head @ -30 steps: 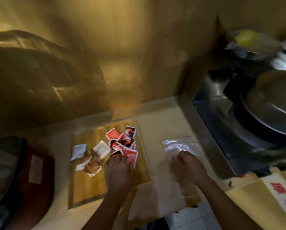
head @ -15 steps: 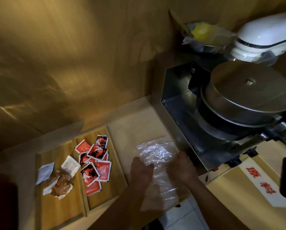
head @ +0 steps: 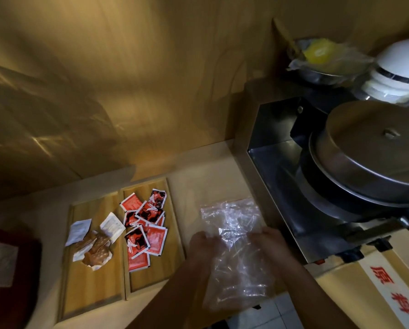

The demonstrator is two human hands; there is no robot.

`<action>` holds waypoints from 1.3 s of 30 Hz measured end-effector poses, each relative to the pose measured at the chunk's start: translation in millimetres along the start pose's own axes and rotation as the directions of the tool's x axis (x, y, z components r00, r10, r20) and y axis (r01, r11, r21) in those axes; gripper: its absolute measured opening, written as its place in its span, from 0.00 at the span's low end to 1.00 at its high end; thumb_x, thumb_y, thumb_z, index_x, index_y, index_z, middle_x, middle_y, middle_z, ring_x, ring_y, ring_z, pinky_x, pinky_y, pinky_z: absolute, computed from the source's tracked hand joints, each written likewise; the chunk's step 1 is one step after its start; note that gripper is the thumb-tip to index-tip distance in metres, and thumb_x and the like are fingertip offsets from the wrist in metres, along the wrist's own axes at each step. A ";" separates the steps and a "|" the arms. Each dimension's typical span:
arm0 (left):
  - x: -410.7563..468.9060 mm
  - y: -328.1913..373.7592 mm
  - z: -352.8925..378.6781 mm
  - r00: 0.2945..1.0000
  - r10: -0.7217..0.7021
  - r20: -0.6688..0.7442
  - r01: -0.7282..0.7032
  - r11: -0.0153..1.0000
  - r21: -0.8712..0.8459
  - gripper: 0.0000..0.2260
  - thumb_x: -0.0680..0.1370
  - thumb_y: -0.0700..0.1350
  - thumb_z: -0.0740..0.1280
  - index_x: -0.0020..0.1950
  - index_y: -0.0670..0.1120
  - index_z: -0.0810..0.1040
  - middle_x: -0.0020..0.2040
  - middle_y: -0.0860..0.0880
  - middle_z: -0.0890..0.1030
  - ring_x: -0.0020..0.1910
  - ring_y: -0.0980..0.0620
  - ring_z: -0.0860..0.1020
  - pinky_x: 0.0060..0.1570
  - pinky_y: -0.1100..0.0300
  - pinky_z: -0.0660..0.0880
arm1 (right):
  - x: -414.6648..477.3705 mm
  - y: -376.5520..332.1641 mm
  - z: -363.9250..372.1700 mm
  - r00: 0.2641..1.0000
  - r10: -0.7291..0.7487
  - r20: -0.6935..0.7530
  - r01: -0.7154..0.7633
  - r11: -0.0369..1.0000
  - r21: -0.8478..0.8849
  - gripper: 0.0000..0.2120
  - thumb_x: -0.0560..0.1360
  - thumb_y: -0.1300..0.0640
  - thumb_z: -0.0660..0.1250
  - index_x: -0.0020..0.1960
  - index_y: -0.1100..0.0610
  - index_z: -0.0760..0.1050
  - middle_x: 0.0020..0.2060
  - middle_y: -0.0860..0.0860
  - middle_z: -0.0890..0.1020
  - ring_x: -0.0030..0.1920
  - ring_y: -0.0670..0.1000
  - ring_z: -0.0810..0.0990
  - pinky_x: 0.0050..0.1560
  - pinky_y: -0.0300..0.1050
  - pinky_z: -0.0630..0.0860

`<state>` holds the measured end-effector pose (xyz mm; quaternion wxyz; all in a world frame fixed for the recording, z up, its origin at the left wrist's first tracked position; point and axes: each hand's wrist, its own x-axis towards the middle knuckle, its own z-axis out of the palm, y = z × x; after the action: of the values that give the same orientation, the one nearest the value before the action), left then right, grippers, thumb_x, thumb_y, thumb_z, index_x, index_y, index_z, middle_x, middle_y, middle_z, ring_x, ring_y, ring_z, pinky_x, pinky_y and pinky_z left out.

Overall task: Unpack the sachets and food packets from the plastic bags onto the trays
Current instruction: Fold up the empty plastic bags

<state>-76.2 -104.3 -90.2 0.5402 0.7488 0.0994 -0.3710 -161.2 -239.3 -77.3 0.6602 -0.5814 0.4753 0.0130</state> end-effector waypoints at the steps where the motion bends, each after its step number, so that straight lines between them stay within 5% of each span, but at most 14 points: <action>1: -5.4 5.5 -4.3 0.998 0.066 0.001 -0.066 0.997 -0.038 0.09 0.73 0.33 0.66 0.33 0.42 0.78 0.35 0.44 0.81 0.34 0.48 0.79 0.35 0.59 0.76 | -1.9 -6.0 1.4 1.000 -0.020 0.022 0.019 0.999 0.035 0.03 0.71 0.65 0.67 0.40 0.66 0.78 0.28 0.56 0.78 0.32 0.55 0.76 0.33 0.44 0.71; 5: -19.1 33.3 -25.8 0.961 0.269 -0.061 -0.275 0.948 -0.157 0.11 0.75 0.33 0.65 0.34 0.43 0.76 0.31 0.50 0.80 0.30 0.59 0.80 0.34 0.64 0.75 | -6.3 -30.6 4.8 0.988 -0.129 0.083 0.116 0.982 0.148 0.04 0.68 0.66 0.70 0.36 0.59 0.79 0.31 0.55 0.81 0.32 0.54 0.78 0.38 0.47 0.73; 8: -29.3 48.9 -42.7 0.965 0.264 -0.002 -0.257 0.938 -0.231 0.03 0.73 0.32 0.66 0.43 0.39 0.77 0.36 0.45 0.80 0.31 0.56 0.80 0.31 0.65 0.76 | -12.7 -44.0 9.8 0.974 -0.178 0.142 0.147 0.967 0.206 0.07 0.67 0.66 0.71 0.32 0.59 0.76 0.30 0.58 0.80 0.31 0.55 0.77 0.39 0.50 0.74; 12: -42.0 50.4 -64.9 0.970 0.239 0.055 -0.214 0.936 -0.281 0.09 0.72 0.31 0.68 0.52 0.35 0.77 0.44 0.40 0.82 0.33 0.52 0.83 0.29 0.63 0.78 | -20.5 -52.2 27.2 0.966 -0.217 0.143 0.193 0.967 0.163 0.13 0.69 0.63 0.71 0.28 0.58 0.74 0.29 0.57 0.79 0.29 0.54 0.76 0.34 0.46 0.72; 18: -51.2 59.7 -95.8 0.954 0.295 0.061 -0.277 0.939 -0.205 0.12 0.69 0.31 0.71 0.47 0.46 0.81 0.48 0.42 0.84 0.45 0.46 0.83 0.50 0.49 0.79 | -29.4 -61.4 50.3 0.925 -0.299 0.235 0.260 0.948 0.182 0.04 0.70 0.65 0.69 0.38 0.61 0.76 0.30 0.55 0.83 0.30 0.55 0.77 0.33 0.45 0.73; 22: -66.3 71.6 -112.8 0.939 0.343 0.005 -0.335 0.921 -0.200 0.07 0.73 0.35 0.68 0.42 0.47 0.78 0.35 0.51 0.80 0.29 0.60 0.79 0.25 0.66 0.73 | -39.5 -72.7 65.7 0.898 -0.348 0.269 0.298 0.931 0.209 0.05 0.69 0.62 0.71 0.40 0.62 0.76 0.32 0.59 0.79 0.32 0.56 0.75 0.33 0.43 0.72; 26: -71.0 74.1 -130.4 0.921 0.385 -0.052 -0.388 0.907 -0.164 0.08 0.74 0.34 0.67 0.39 0.46 0.79 0.37 0.48 0.81 0.30 0.57 0.78 0.27 0.65 0.73 | -50.3 -81.4 78.2 0.875 -0.365 0.319 0.306 0.926 0.221 0.06 0.72 0.67 0.66 0.37 0.67 0.74 0.25 0.54 0.82 0.23 0.51 0.79 0.21 0.39 0.74; 29: -75.6 74.4 -144.2 0.920 0.391 -0.016 -0.385 0.895 -0.225 0.08 0.74 0.31 0.65 0.40 0.43 0.78 0.35 0.43 0.81 0.27 0.54 0.80 0.26 0.65 0.76 | -53.7 -83.2 85.9 0.863 -0.401 0.307 0.351 0.913 0.206 0.08 0.72 0.66 0.66 0.34 0.63 0.75 0.23 0.53 0.81 0.24 0.51 0.77 0.21 0.39 0.74; 39: -95.6 73.7 -176.0 0.885 0.465 0.019 -0.457 0.877 -0.146 0.07 0.76 0.36 0.65 0.39 0.44 0.76 0.23 0.53 0.77 0.20 0.61 0.73 0.19 0.69 0.66 | -62.6 -88.3 92.9 0.836 -0.382 0.394 0.299 0.919 0.257 0.05 0.71 0.67 0.67 0.46 0.65 0.79 0.32 0.56 0.83 0.30 0.50 0.82 0.32 0.39 0.81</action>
<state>-24.2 46.0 52.2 0.6657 0.7017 -0.0708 -0.2438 -88.2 -161.9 17.8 0.7924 -0.5751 0.2025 -0.0193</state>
